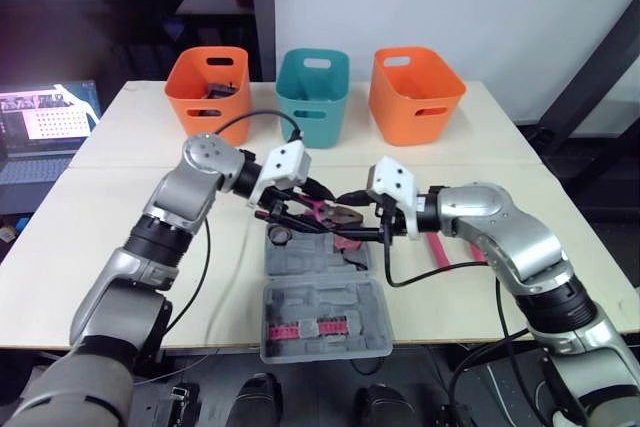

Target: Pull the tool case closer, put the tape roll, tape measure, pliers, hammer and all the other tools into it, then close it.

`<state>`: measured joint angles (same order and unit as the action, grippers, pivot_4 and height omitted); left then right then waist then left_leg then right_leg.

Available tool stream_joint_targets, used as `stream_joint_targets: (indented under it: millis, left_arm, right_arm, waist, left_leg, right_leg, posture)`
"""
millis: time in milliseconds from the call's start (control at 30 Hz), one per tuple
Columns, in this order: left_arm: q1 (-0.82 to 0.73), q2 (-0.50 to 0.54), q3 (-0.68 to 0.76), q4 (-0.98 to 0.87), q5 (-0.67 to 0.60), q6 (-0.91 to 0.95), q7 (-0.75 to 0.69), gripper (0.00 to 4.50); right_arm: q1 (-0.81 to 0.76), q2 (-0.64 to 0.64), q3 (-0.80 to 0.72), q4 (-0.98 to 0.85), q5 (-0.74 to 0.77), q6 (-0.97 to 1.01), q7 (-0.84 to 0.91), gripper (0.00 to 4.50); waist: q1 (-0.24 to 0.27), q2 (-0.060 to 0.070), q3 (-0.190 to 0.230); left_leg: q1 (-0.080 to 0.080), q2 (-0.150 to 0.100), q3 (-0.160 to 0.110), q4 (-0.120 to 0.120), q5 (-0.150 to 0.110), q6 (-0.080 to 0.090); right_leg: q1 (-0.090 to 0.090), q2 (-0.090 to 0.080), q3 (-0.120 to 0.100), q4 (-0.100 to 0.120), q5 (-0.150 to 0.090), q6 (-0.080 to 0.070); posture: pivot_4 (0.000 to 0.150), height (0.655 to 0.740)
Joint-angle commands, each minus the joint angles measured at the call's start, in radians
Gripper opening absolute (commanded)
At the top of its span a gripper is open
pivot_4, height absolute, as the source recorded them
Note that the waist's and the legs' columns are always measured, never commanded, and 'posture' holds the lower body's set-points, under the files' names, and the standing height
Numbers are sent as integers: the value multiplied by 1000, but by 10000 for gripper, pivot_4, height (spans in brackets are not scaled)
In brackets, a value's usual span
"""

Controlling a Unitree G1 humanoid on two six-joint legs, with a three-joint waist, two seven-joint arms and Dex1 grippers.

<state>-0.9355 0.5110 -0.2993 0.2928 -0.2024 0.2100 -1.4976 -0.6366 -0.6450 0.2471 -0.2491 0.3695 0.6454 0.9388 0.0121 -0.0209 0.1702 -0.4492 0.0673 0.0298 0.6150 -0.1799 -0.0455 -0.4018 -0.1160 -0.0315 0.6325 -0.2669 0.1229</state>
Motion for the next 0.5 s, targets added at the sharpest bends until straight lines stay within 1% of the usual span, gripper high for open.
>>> stream_joint_targets:
  millis: [33, 467, 500]
  left_arm:
    - [-19, 2, 14, -25, 1, -16, 7, 24015]
    - [-6, -1, 9, -30, -2, 18, 21, 24012]
    - [-3, -1, 6, -37, -2, 21, 20, 24012]
  right_arm:
    - [-11, 7, -55, -32, 25, 4, -4, 26683]
    - [9, 18, -71, -67, 51, 44, -21, 26683]
    - [13, 18, -68, -68, 50, 43, -21, 24244]
  waist:
    - [0, 0, 0]
    - [0, 0, 0]
    - [0, 0, 0]
  left_leg:
    - [0, 0, 0, 0, 0, 0]
    - [0, 0, 0, 0, 0, 0]
    - [0, 0, 0, 0, 0, 0]
  right_leg:
    - [0, 0, 0, 0, 0, 0]
    - [0, 0, 0, 0, 0, 0]
    - [0, 0, 0, 0, 0, 0]
  posture:
    - [1500, 7400]
    - [1500, 7400]
    - [1500, 7400]
